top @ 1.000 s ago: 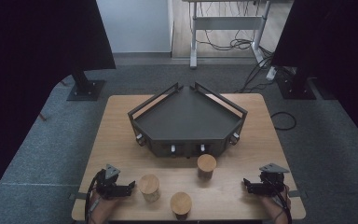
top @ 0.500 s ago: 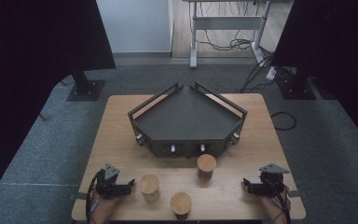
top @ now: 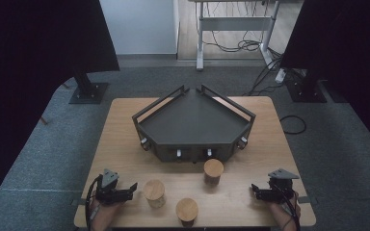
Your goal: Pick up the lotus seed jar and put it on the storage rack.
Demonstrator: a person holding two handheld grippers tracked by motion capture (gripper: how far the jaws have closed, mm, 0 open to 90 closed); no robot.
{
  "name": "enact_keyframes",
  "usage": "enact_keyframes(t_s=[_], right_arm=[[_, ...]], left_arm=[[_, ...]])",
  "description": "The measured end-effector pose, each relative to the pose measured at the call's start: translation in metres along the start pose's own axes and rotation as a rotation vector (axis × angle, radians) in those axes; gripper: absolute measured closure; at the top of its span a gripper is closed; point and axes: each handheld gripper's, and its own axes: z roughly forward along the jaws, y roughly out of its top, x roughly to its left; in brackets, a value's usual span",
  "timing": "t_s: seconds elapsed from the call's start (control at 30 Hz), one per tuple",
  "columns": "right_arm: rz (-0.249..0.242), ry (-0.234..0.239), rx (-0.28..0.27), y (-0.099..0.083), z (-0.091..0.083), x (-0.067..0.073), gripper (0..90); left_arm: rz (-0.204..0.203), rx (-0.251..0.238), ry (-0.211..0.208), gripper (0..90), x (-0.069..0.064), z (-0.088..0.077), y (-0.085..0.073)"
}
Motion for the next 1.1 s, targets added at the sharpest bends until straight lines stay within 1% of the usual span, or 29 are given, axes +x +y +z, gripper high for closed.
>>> enact_keyframes(t_s=[0.2, 0.63, 1.0, 1.1], right_arm=[[0.001, 0.000, 0.000, 0.000, 0.000, 0.000, 3.8], [0.001, 0.000, 0.000, 0.000, 0.000, 0.000, 3.9], [0.002, -0.001, 0.000, 0.000, 0.000, 0.000, 3.9], [0.002, -0.001, 0.000, 0.000, 0.000, 0.000, 3.9]], left_arm=[[0.005, -0.026, -0.013, 6.4, -0.001, -0.004, -0.001], [0.002, -0.077, -0.039, 6.4, -0.001, -0.013, -0.003], [-0.007, -0.133, -0.076, 6.5, 0.001, -0.020, -0.006], [-0.003, -0.146, -0.083, 6.6, 0.000, -0.021, -0.006]])
